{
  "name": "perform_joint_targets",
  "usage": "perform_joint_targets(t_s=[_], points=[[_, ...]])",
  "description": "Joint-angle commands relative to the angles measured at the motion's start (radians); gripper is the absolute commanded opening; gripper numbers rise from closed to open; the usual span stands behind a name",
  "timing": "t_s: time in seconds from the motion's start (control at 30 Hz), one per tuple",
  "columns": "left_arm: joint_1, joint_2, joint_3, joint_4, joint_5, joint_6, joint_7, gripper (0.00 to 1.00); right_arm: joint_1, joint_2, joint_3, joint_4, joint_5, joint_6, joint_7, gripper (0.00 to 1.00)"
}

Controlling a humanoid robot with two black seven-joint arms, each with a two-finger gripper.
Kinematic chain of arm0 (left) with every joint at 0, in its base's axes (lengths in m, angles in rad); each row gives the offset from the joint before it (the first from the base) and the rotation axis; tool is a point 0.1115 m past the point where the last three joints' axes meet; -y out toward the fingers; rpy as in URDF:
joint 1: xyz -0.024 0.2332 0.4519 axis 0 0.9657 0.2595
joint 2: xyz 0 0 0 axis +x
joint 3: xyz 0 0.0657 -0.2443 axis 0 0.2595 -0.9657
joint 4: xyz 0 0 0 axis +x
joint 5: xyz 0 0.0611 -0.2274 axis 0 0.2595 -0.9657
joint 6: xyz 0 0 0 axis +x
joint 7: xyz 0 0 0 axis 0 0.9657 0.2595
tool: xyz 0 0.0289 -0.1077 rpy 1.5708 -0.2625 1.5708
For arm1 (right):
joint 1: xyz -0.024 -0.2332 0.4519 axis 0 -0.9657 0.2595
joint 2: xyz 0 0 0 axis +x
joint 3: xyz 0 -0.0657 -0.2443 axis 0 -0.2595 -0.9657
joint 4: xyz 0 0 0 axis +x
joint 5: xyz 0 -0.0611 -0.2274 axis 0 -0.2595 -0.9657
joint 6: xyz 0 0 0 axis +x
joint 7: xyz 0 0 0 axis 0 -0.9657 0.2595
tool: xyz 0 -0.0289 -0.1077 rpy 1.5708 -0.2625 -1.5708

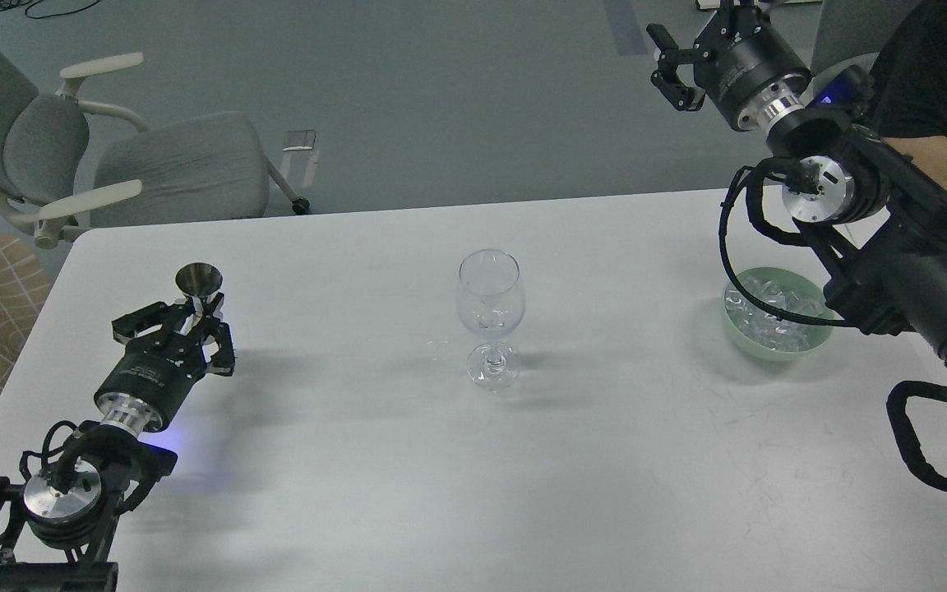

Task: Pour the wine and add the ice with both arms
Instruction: 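Lift the jigger with the left gripper and carry it over the glass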

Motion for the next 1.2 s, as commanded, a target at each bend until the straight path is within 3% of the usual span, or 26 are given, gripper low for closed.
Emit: perform_joint_targets(t_s=[0.0, 0.27, 0.43, 0.6, 0.7, 1.17], points=[[-0.044, 0.033, 0.005, -0.084, 0.001, 0.092, 0.007, 0.00, -0.001, -0.002, -0.001, 0.000, 0.000, 0.000, 0.000, 1.00], [-0.090, 0.068, 0.006, -0.238, 0.072, 0.183, 0.088, 0.00, -0.001, -0.003, -0.003, -0.002, 0.000, 0.000, 0.000, 1.00], [-0.149, 0.062, 0.055, -0.296, 0.141, 0.287, 0.186, 0.00, -0.001, -0.002, -0.004, -0.002, 0.000, 0.000, -0.002, 1.00], [-0.184, 0.077, 0.175, -0.319, 0.146, 0.301, 0.196, 0.00, -0.001, -0.003, -0.004, -0.003, 0.000, 0.000, -0.003, 1.00], [-0.195, 0.068, 0.210, -0.345, 0.147, 0.338, 0.238, 0.00, -0.001, -0.008, -0.006, -0.003, 0.000, 0.000, -0.003, 1.00], [-0.277, 0.056, 0.353, -0.414, 0.147, 0.458, 0.239, 0.00, -0.018, -0.006, -0.004, -0.002, 0.000, 0.000, -0.003, 1.00]])
